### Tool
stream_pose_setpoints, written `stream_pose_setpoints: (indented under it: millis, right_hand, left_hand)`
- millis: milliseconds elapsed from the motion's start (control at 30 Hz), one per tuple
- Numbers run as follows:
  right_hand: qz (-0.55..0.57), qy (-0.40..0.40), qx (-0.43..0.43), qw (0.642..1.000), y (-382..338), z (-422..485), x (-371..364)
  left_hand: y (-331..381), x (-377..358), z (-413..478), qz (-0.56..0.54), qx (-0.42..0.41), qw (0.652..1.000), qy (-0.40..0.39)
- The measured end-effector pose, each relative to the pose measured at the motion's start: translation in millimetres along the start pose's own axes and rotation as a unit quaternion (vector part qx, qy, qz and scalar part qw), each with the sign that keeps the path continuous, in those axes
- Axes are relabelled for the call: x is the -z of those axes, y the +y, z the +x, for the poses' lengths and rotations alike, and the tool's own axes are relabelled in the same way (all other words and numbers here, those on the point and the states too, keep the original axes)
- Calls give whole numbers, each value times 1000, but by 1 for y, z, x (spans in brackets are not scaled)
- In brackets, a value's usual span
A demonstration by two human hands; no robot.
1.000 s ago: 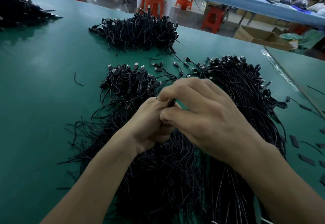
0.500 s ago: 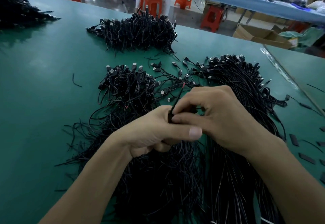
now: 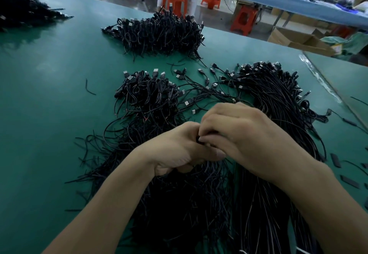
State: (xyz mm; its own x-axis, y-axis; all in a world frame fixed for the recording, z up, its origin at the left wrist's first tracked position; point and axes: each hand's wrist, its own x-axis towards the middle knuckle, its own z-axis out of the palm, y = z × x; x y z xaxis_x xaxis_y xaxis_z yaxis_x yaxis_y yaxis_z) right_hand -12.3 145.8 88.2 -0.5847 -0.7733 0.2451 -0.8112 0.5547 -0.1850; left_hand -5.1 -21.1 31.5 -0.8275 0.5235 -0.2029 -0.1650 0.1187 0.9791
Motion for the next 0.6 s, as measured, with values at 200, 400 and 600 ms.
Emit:
stream_pose_setpoints:
  millis: [200,400,600]
  right_hand:
    - [57,-26,-29,998,2,6,-2]
    - [7,6,-20,1000,-2,5,-3]
    - [90,-19,-86,992,3,8,-6]
  left_hand:
    - [-1,-4,2,44,-7,998,37]
    - [0,-3,4,71,-36,996,37]
    - [-2,-5,5,52,-94,994,11]
